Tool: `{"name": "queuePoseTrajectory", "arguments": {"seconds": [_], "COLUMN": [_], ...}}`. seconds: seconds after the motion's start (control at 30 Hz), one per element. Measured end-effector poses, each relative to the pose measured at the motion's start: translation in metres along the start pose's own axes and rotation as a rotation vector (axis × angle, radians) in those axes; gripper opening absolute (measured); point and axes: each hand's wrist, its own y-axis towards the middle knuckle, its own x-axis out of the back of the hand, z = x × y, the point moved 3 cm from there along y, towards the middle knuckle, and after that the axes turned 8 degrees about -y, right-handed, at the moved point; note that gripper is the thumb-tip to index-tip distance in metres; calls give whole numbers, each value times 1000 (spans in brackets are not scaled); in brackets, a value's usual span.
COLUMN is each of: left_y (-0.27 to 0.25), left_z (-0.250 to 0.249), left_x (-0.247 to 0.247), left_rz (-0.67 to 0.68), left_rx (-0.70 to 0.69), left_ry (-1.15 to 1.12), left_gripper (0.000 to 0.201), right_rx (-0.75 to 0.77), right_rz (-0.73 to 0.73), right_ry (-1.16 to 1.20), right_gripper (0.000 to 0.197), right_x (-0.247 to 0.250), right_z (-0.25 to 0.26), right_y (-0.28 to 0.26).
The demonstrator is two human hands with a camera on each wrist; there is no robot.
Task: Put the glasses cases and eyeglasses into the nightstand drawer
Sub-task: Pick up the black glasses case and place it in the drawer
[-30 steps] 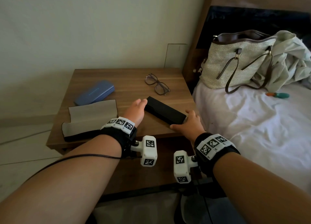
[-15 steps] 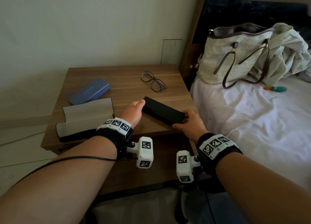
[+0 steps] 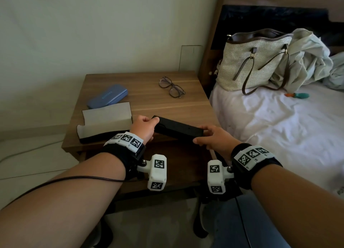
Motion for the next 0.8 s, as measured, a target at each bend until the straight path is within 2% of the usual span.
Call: {"name": "queuePoseTrajectory", "arguments": {"seconds": [0.1,0.17,0.3,0.43,0.63,0.8], "left_y": [-11,-18,-28,-33,-21,-4], "left_z": [8,14,30,47,63,76], "left_x": [8,13,19,25,26,24], "left_rz": [26,48,125,150,173,179], "left_rx": [46,81,213,341,401,439], "left_ry": [35,42,68,140,143,169], "left_gripper": [37,30,22,24,19,20], "right_rx": [-41,-81,-179,-194,-246,-301], "right_rz": [89,139,216,208,190,172], "right_ry": [24,51,32,-11,-52,-70], "right_gripper": [53,48,44,45,36,44], "right_x": [-3,-6,-14,-25,-41,-50], "right_z": [-1,-1,0,1,-1,-6], "right_y": [-9,-14,-22,-25,-15,4]}}
